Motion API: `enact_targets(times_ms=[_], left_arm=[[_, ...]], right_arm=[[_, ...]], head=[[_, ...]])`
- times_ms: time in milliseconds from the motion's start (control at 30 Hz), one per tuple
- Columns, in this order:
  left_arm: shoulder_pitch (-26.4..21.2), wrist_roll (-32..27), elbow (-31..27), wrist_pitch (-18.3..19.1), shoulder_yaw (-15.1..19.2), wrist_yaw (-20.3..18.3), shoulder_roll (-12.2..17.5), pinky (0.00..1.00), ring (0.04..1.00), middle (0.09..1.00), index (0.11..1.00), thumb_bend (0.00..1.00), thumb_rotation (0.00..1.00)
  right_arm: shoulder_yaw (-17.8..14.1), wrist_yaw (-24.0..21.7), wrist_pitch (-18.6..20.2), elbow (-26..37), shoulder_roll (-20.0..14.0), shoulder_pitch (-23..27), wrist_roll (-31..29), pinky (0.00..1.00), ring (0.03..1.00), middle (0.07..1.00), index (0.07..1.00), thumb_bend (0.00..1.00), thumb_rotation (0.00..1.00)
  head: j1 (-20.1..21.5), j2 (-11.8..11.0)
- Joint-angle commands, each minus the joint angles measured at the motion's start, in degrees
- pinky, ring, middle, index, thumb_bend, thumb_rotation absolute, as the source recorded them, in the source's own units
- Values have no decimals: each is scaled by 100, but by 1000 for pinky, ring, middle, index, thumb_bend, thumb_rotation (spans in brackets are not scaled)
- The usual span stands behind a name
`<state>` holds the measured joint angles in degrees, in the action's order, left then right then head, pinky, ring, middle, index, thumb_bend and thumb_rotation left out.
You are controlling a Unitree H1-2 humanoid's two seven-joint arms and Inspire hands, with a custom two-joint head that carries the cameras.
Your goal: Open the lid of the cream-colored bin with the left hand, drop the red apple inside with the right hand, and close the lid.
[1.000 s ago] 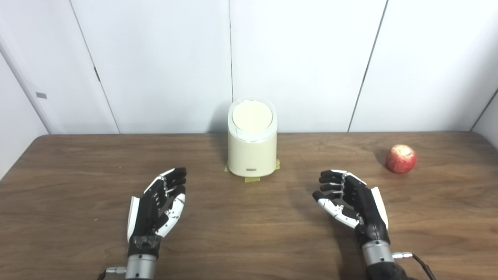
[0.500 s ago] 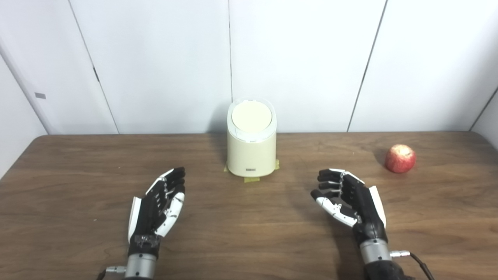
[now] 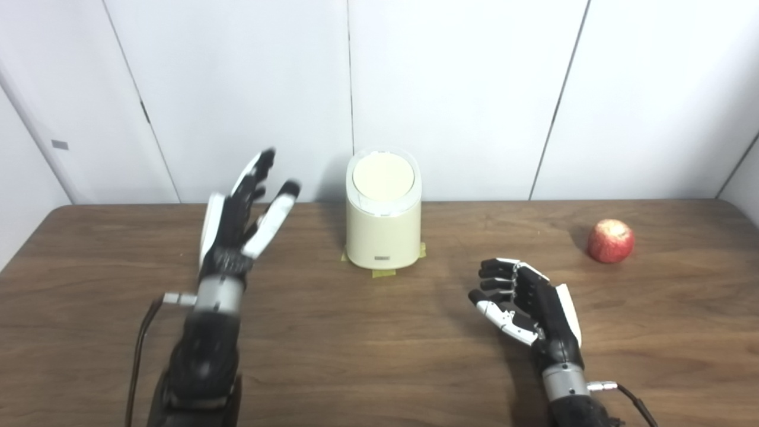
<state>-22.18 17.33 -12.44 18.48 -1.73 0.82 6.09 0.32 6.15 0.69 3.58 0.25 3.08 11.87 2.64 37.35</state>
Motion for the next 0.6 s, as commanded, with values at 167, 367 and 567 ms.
enact_targets(times_ms=[167, 367, 567], left_arm=[[-1453, 824, 309, 833, -428, -384, 95, 854, 976, 996, 998, 949, 657], [-2087, 2013, 1156, 842, -838, -966, 150, 982, 1000, 1000, 1000, 996, 607], [-2502, 2705, 1951, 844, -404, -1638, -342, 1000, 1000, 1000, 1000, 917, 689]], right_arm=[[11, 11, -187, 178, -14, 149, -29, 512, 611, 639, 621, 352, 186], [22, 31, -172, 161, -14, 160, 31, 511, 612, 640, 622, 345, 198], [-3, 21, -213, 98, -23, 165, -34, 510, 612, 640, 619, 358, 210]], head=[[-9, 30], [-9, 19], [-57, -21]])
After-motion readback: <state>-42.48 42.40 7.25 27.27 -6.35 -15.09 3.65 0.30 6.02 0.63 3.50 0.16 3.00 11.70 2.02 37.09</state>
